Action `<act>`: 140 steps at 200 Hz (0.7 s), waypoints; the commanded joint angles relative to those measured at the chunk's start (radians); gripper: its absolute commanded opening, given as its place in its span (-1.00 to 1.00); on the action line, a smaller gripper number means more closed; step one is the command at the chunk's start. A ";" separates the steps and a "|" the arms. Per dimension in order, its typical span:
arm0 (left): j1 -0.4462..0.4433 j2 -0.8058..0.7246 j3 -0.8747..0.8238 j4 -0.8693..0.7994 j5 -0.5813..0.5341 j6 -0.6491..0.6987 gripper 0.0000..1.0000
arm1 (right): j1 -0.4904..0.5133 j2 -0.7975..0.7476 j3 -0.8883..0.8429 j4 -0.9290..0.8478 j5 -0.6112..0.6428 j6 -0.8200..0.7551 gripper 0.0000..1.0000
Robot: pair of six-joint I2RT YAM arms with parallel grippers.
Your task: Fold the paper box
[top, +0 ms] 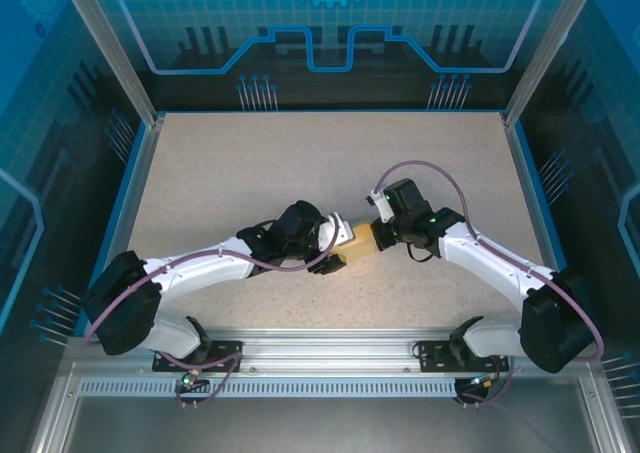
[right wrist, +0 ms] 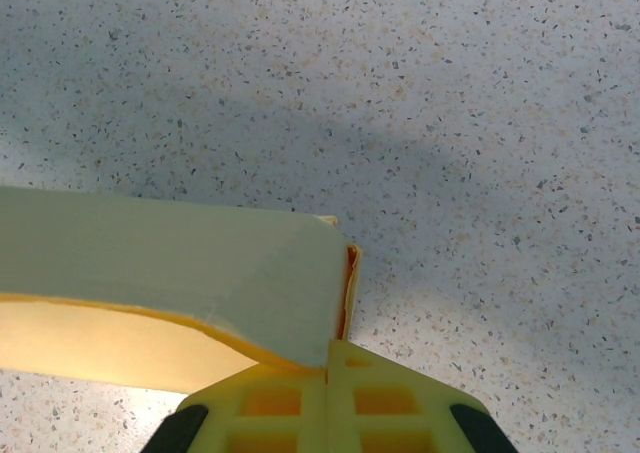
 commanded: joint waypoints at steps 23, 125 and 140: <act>-0.021 0.011 -0.023 0.029 -0.065 0.063 0.19 | 0.010 -0.004 -0.017 -0.055 -0.037 0.010 -0.97; -0.042 0.035 -0.051 0.003 -0.183 0.143 -0.13 | -0.005 -0.028 -0.002 -0.063 -0.059 0.007 -0.79; -0.046 0.041 -0.046 -0.002 -0.192 0.147 -0.19 | -0.009 -0.041 0.003 -0.068 -0.059 0.003 -0.69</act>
